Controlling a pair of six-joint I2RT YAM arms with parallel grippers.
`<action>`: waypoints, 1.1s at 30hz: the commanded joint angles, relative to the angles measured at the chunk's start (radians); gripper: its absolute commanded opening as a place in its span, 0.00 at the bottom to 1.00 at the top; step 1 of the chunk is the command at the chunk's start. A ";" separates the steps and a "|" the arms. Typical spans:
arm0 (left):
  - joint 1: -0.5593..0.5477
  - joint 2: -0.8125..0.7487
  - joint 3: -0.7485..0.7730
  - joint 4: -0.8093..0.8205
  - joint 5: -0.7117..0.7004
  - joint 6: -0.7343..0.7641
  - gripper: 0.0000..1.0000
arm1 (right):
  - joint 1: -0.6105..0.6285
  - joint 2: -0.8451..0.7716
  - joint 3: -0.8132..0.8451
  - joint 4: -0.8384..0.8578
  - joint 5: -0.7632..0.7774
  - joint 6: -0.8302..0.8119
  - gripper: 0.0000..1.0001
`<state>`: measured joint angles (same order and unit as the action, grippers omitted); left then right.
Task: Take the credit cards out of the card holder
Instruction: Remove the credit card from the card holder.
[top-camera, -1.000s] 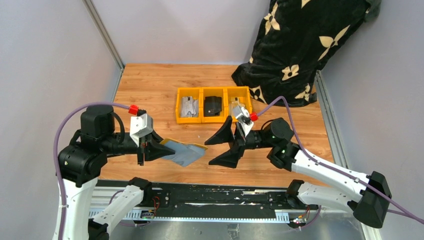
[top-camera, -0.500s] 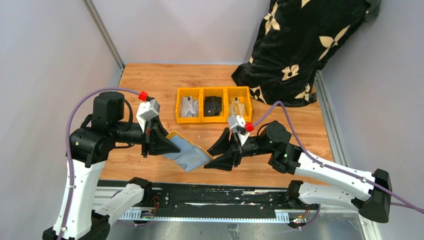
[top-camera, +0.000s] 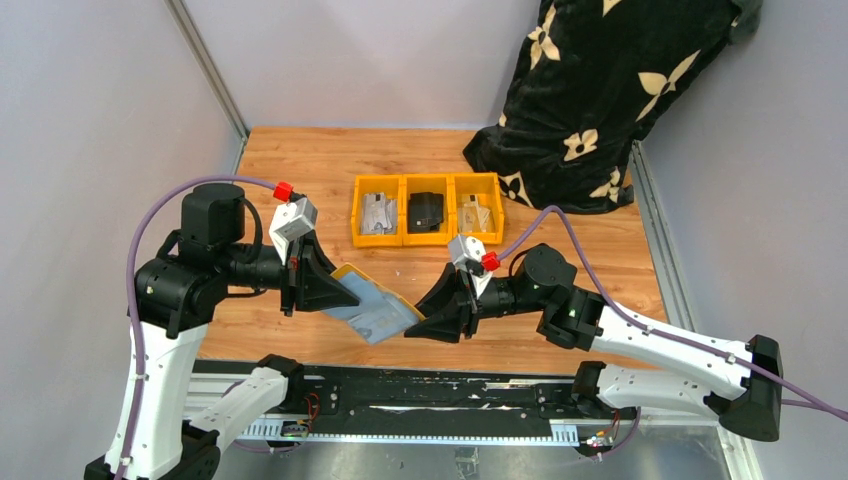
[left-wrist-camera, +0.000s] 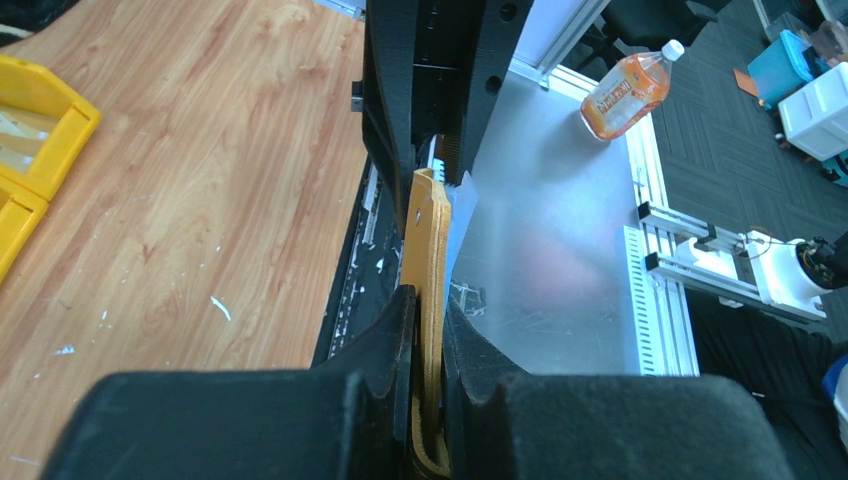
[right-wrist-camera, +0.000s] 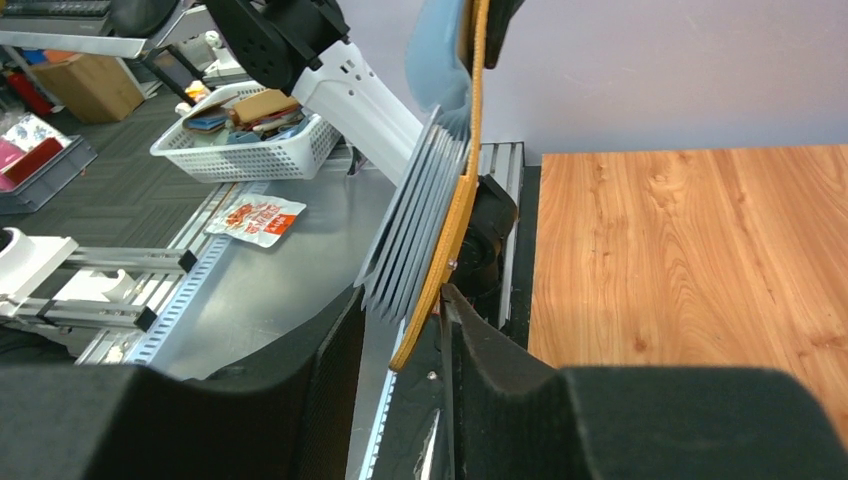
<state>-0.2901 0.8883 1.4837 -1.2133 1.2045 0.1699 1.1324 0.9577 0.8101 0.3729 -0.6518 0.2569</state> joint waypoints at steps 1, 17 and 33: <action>0.004 -0.003 0.027 0.018 0.026 -0.021 0.00 | 0.015 -0.025 0.040 -0.031 0.120 -0.020 0.30; 0.003 -0.010 0.018 0.018 0.030 -0.026 0.00 | 0.024 0.012 0.052 0.072 0.223 0.059 0.45; 0.004 -0.038 -0.027 0.020 -0.039 0.028 0.17 | 0.093 0.183 0.222 0.047 0.249 0.157 0.24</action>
<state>-0.2901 0.8692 1.4708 -1.2072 1.1988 0.1658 1.2057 1.1175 0.9676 0.4335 -0.4664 0.3569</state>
